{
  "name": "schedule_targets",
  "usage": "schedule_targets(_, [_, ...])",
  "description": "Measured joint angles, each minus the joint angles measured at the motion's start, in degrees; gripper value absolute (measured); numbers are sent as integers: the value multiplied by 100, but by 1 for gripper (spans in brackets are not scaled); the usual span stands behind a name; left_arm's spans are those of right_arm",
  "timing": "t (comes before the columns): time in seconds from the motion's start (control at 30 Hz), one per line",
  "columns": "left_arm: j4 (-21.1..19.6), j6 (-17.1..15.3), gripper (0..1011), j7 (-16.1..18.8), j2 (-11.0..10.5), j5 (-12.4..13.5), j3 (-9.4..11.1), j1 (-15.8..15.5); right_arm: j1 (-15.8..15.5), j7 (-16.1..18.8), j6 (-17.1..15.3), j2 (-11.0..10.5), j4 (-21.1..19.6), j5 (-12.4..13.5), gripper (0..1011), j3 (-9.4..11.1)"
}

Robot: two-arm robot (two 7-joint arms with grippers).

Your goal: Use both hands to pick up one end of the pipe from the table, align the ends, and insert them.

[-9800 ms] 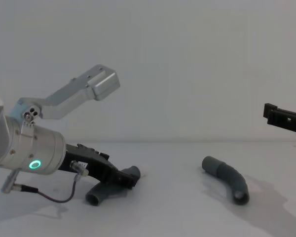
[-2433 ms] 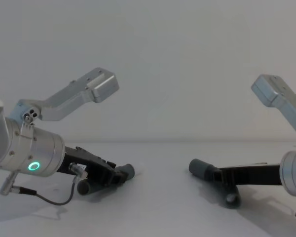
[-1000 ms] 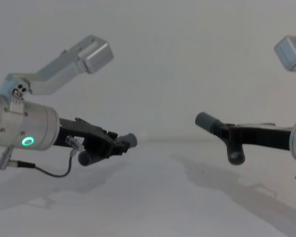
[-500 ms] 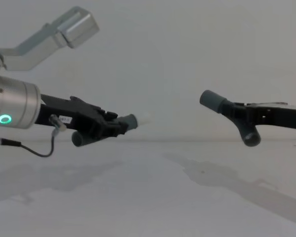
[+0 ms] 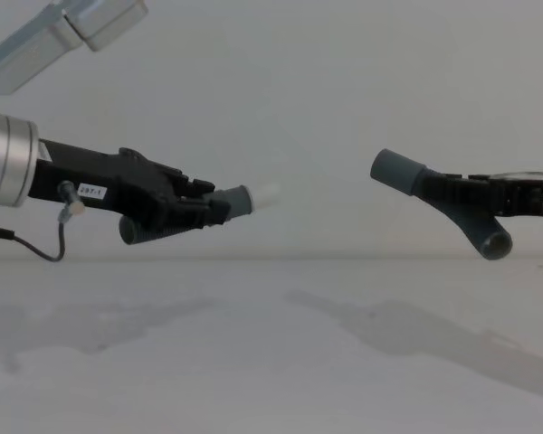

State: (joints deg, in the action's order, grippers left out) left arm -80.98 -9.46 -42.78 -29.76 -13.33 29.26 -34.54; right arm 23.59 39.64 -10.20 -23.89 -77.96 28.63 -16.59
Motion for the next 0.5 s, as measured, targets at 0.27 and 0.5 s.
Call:
schedule_targets(0.27, [91,282,351,-454,-134,-174,36,-132,44,581,-120,-232,-58,228,256,-84])
schedule_targets(0.5, [158,475,351,-791,-224,-310,78,-233,104,1007,-237,-403,-109,349,256,-205])
